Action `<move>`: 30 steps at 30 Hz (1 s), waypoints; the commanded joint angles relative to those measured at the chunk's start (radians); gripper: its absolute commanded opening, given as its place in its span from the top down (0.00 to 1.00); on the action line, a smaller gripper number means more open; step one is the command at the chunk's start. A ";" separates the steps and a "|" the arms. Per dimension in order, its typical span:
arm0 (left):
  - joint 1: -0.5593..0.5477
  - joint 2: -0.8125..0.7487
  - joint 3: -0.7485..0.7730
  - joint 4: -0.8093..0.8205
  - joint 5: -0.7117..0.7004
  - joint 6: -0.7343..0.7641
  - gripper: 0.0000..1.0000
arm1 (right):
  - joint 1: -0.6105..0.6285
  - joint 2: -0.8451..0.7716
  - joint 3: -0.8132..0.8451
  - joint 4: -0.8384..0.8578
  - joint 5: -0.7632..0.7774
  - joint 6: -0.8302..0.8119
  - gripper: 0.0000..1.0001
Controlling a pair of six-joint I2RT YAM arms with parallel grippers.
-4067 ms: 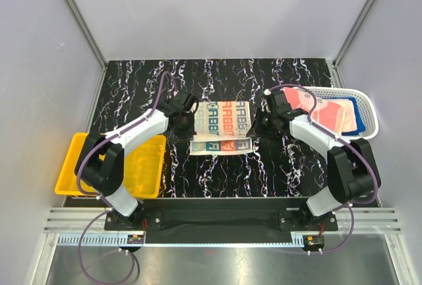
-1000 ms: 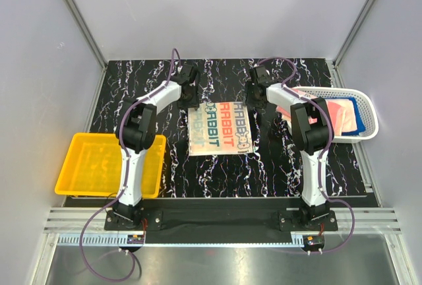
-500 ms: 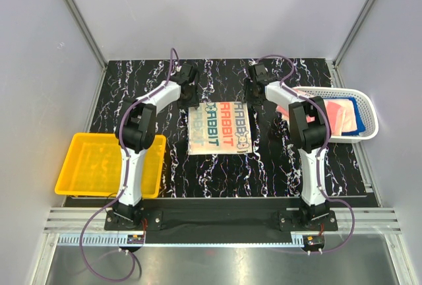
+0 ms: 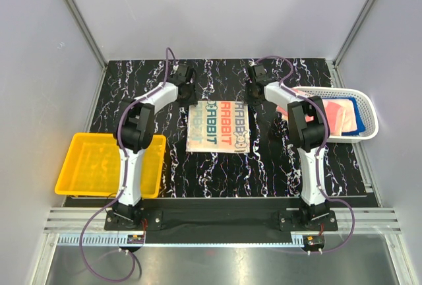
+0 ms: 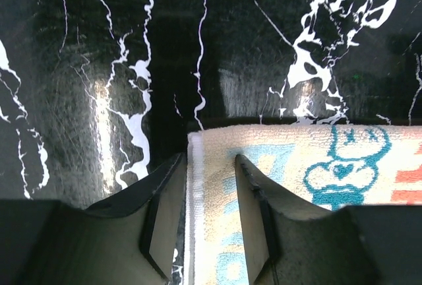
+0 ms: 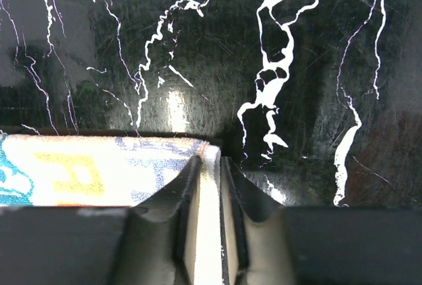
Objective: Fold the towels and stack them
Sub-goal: Fold the towel
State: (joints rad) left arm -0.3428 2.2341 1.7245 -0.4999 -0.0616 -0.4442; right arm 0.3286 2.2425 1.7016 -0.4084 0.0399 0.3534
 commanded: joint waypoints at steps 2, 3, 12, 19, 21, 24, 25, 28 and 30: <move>0.031 -0.016 -0.048 0.066 0.051 -0.008 0.58 | 0.007 0.022 0.017 0.014 -0.011 -0.013 0.81; 0.031 -0.022 -0.063 0.076 0.054 -0.008 0.58 | 0.006 0.023 0.010 0.013 -0.011 -0.011 0.82; 0.061 -0.061 -0.088 0.144 0.114 -0.027 0.56 | -0.003 0.025 0.016 0.010 -0.017 -0.030 0.90; 0.059 -0.013 -0.049 0.116 0.123 -0.027 0.66 | -0.003 0.023 0.023 0.005 -0.032 -0.037 0.91; 0.060 -0.005 -0.048 0.118 0.126 -0.031 0.68 | -0.003 0.022 0.023 0.005 -0.035 -0.042 0.91; 0.061 0.002 -0.049 0.124 0.132 -0.033 0.70 | -0.003 0.020 0.020 0.010 -0.038 -0.045 0.93; 0.061 0.004 -0.048 0.133 0.140 -0.034 0.73 | -0.003 0.019 0.020 0.013 -0.038 -0.045 0.93; 0.059 0.002 -0.057 0.158 0.151 -0.039 0.86 | -0.003 0.009 0.015 0.019 -0.073 -0.044 0.94; 0.061 -0.013 -0.095 0.196 0.164 -0.051 0.91 | -0.003 -0.012 0.003 0.028 -0.083 -0.044 0.95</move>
State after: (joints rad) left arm -0.2886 2.2112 1.6474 -0.3691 0.0696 -0.4824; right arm 0.3271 2.2456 1.7016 -0.3992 -0.0036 0.3244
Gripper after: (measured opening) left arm 0.109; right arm 0.061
